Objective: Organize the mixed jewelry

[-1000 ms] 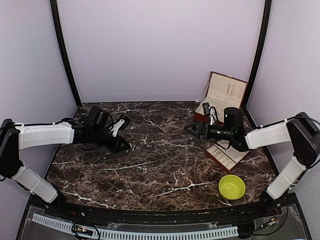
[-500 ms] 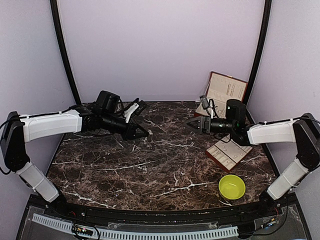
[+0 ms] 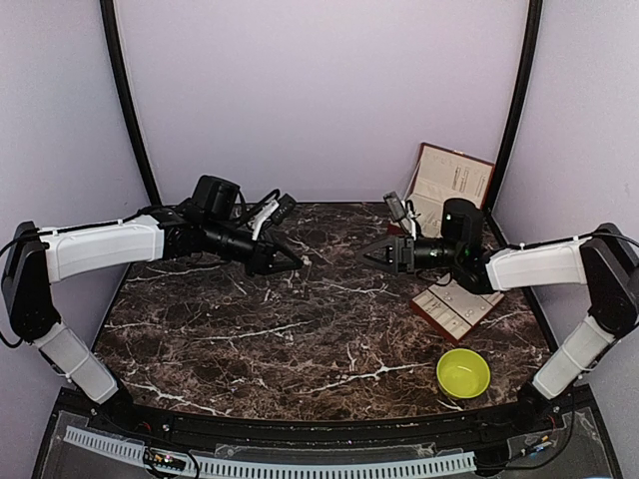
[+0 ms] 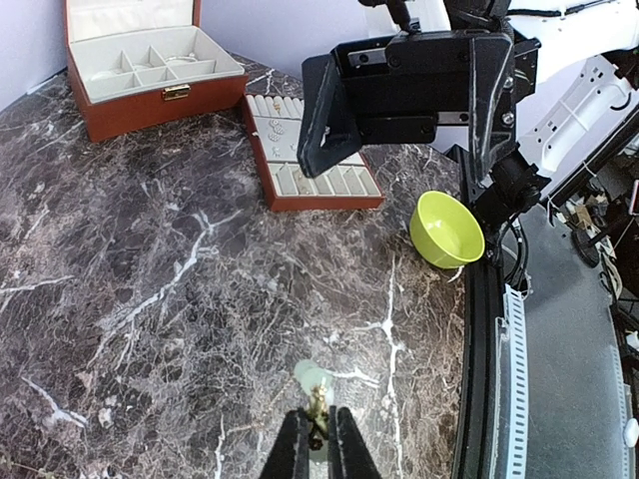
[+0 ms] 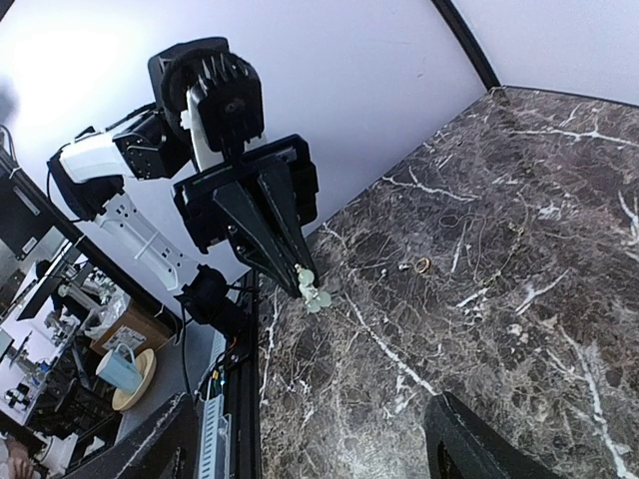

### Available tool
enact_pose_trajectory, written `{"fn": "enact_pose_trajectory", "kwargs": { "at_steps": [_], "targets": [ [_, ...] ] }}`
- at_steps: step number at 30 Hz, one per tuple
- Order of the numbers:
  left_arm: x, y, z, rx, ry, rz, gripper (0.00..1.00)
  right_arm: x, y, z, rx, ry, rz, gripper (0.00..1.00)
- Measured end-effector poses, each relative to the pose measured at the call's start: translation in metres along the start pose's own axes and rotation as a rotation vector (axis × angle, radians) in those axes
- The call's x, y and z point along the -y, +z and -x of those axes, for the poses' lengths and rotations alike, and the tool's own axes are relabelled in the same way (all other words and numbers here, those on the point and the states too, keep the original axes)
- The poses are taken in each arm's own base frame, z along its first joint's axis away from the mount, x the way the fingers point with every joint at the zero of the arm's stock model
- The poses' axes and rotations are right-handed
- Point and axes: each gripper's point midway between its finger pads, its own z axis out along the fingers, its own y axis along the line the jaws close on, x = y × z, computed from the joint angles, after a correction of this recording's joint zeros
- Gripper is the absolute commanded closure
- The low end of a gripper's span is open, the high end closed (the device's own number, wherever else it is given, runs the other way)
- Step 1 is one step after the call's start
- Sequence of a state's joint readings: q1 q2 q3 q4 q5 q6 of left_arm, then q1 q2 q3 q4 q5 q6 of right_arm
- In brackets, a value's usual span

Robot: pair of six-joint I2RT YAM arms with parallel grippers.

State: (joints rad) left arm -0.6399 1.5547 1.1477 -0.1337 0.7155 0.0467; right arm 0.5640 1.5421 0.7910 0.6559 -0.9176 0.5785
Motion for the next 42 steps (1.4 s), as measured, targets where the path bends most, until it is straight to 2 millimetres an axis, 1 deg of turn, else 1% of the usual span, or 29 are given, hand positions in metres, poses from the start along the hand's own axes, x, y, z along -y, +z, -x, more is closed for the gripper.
{"fn": "enact_pose_trajectory", "kwargs": {
  "at_steps": [4,8,16,21,30,34,38,42],
  "targets": [
    [0.001,0.000,-0.001,-0.003,0.006,-0.007,0.94,0.000,0.012,-0.011,-0.034,0.030,0.042,0.26],
    [0.002,0.000,-0.003,-0.011,0.007,-0.015,0.94,-0.001,0.022,-0.016,-0.057,0.041,0.076,0.26],
    [0.006,0.001,-0.005,-0.017,0.004,-0.040,0.94,-0.008,0.037,-0.012,-0.083,0.026,0.135,0.28],
    [0.009,0.001,-0.006,-0.020,0.002,-0.054,0.94,-0.014,0.048,-0.013,-0.101,0.005,0.166,0.34],
    [0.015,0.003,-0.007,-0.024,0.008,-0.080,0.94,-0.011,0.069,-0.013,-0.140,-0.021,0.183,0.42],
    [0.016,0.003,-0.008,-0.027,0.007,-0.083,0.94,-0.013,0.077,-0.016,-0.161,-0.033,0.197,0.48],
    [0.015,0.004,-0.009,-0.031,0.003,-0.086,0.94,-0.013,0.079,-0.023,-0.183,-0.025,0.205,0.54],
    [0.015,0.005,-0.010,-0.034,0.000,-0.090,0.94,-0.011,0.080,-0.029,-0.200,-0.009,0.209,0.56]
  ]
}}
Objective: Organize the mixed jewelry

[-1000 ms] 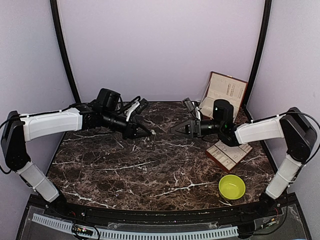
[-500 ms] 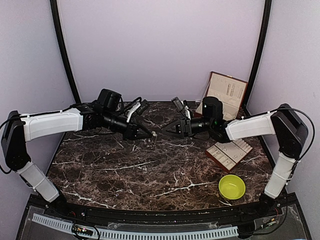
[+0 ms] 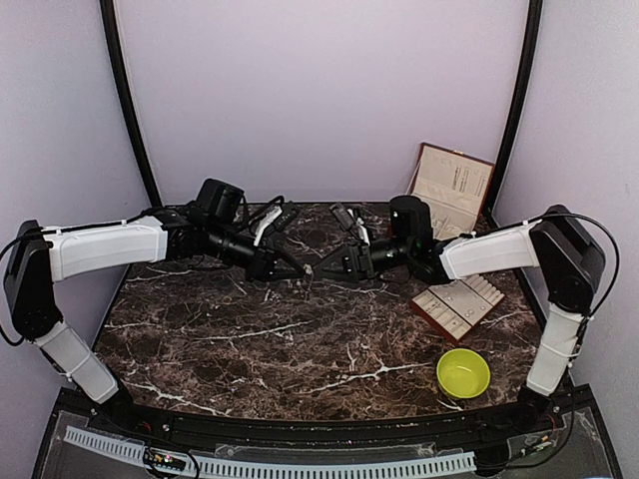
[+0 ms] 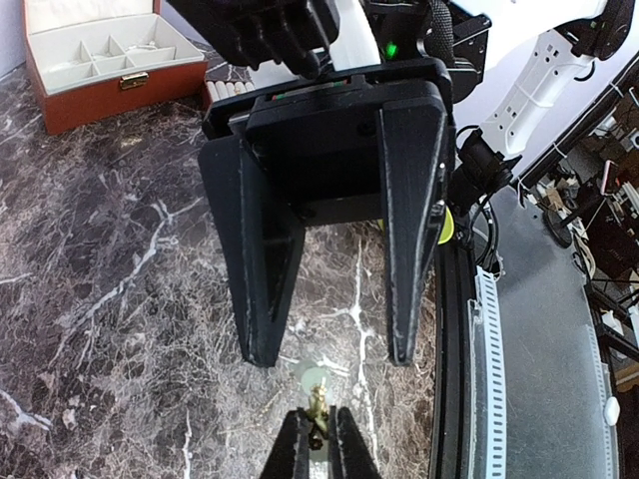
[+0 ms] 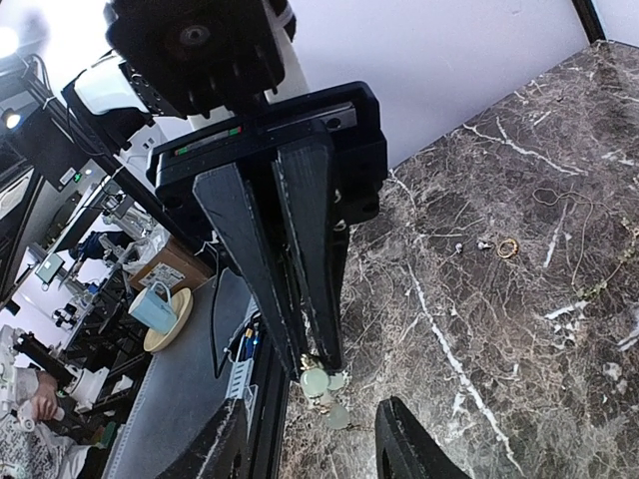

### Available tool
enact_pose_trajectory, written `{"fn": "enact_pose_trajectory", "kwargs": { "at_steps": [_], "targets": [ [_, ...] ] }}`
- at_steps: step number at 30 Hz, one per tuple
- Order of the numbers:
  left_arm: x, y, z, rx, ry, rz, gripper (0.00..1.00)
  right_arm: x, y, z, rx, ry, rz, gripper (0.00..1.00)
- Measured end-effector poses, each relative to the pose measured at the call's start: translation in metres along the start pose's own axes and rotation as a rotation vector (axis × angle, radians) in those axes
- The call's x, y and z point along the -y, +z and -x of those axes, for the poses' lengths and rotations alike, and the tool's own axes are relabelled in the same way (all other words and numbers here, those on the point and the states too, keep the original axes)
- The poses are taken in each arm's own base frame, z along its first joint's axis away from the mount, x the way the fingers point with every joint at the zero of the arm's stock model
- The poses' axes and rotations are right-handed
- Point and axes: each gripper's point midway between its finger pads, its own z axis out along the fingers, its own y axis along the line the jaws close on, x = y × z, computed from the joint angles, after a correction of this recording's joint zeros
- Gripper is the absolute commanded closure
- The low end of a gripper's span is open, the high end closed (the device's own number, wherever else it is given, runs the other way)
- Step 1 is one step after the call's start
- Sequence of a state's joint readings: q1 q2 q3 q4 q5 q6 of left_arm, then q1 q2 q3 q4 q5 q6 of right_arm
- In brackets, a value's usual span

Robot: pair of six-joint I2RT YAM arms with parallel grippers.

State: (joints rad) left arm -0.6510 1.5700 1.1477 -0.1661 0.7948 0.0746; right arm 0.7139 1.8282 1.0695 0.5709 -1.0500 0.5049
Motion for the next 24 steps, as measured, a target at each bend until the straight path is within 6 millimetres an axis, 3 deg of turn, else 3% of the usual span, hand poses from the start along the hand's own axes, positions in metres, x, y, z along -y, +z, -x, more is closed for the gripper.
{"fn": "enact_pose_trajectory", "kwargs": {
  "at_steps": [24],
  "targets": [
    [0.0042,0.0011,-0.0002,-0.001,-0.005,-0.020,0.95,-0.0027,0.0100,-0.0039,-0.031,0.010,0.020,0.87]
  ]
}}
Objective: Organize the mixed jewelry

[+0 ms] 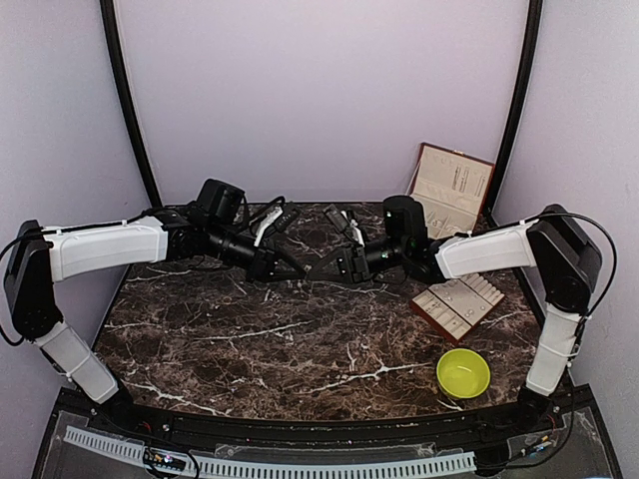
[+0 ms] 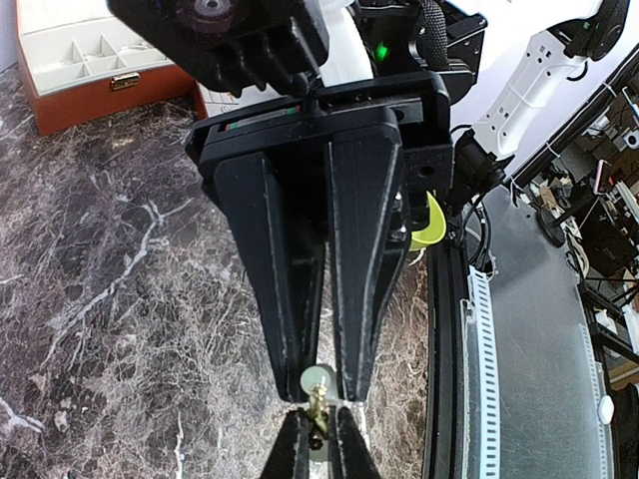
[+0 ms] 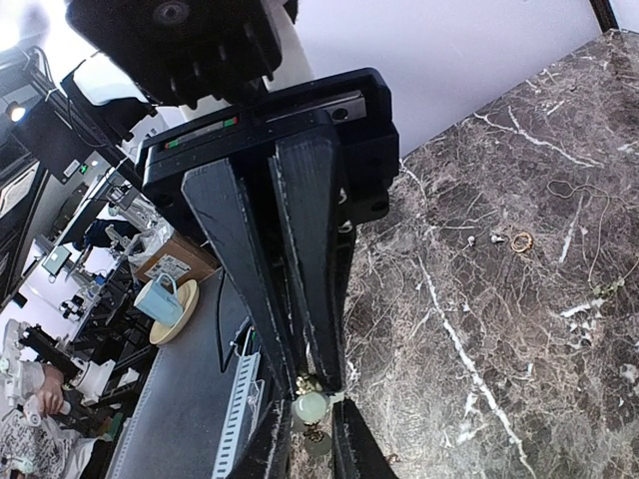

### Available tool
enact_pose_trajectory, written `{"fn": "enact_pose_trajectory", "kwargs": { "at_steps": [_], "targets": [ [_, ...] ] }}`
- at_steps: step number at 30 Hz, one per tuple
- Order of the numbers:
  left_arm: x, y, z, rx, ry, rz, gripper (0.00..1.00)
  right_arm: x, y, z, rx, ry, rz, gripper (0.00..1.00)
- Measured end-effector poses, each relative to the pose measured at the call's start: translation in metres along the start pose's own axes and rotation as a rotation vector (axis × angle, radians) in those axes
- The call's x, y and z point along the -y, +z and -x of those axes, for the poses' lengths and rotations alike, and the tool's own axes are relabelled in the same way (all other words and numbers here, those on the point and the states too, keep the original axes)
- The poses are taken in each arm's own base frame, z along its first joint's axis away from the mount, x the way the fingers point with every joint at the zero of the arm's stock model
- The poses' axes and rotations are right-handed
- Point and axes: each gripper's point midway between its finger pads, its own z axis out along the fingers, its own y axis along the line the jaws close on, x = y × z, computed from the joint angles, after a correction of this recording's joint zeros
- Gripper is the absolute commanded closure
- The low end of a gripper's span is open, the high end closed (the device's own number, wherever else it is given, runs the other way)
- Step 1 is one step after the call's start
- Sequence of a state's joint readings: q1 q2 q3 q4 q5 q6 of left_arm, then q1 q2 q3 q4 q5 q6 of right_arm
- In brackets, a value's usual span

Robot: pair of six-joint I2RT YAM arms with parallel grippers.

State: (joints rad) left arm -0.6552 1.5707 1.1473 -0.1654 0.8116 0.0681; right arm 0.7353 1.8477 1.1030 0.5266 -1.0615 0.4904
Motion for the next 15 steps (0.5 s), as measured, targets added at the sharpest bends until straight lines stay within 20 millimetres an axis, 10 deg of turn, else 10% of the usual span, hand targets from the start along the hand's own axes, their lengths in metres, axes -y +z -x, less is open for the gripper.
{"fn": "enact_pose_trajectory", "kwargs": {
  "at_steps": [9,15],
  "targets": [
    [-0.0007,0.0000,0.0000,0.000,-0.001,0.004,0.92,0.0001,0.0005,0.0001,0.001,0.007,-0.002,0.93],
    [-0.0031,0.0001,-0.0002,-0.001,-0.002,0.018,0.66,0.0041,0.0006,0.0031,0.017,0.006,-0.027,0.98]
  ]
}}
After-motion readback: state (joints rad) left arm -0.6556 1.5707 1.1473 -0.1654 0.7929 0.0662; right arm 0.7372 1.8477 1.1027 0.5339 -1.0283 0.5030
